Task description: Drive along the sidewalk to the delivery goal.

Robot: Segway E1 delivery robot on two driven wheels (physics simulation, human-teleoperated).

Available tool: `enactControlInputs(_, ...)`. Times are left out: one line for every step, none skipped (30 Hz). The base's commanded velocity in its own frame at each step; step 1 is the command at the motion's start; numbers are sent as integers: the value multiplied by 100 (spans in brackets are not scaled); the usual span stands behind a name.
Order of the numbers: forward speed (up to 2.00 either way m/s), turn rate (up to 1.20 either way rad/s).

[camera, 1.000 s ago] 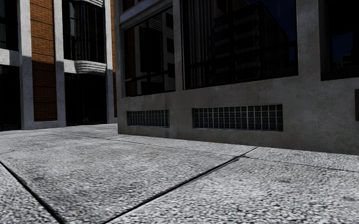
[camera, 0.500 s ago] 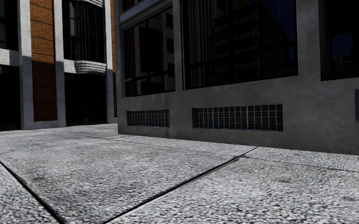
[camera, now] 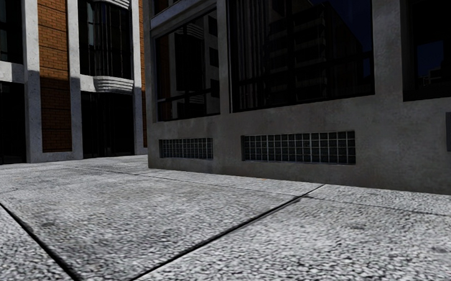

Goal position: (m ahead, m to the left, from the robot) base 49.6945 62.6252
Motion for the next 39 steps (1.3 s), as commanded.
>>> enactControlInputs(44, 0)
enactControlInputs(47, 0)
enactControlInputs(50, 0)
enactControlInputs(77, 0)
enactControlInputs(96, 0)
enactControlInputs(119, 0)
enactControlInputs(131, 19)
enactControlInputs(142, 63)
enactControlInputs(146, 78)
enactControlInputs(148, 85)
enactControlInputs(148, 86)
enactControlInputs(148, 87)
enactControlInputs(148, 88)
enactControlInputs(148, 88)
enactControlInputs(148, 88)
enactControlInputs(148, 88)
enactControlInputs(148, 86)
enactControlInputs(148, 74)
enactControlInputs(148, 13)
enactControlInputs(148, 3)
enactControlInputs(148, 1)
enactControlInputs(148, 0)
enactControlInputs(148, 0)
enactControlInputs(148, 0)
enactControlInputs(148, 0)
enactControlInputs(148, 0)
enactControlInputs(148, 0)
enactControlInputs(148, 0)
enactControlInputs(148, 0)
enactControlInputs(148, 3)
enactControlInputs(148, 51)
enactControlInputs(148, 77)
enactControlInputs(148, 120)
enactControlInputs(148, 120)
enactControlInputs(148, 120)
enactControlInputs(148, 120)
enactControlInputs(148, 120)
enactControlInputs(148, 120)
enactControlInputs(148, 120)
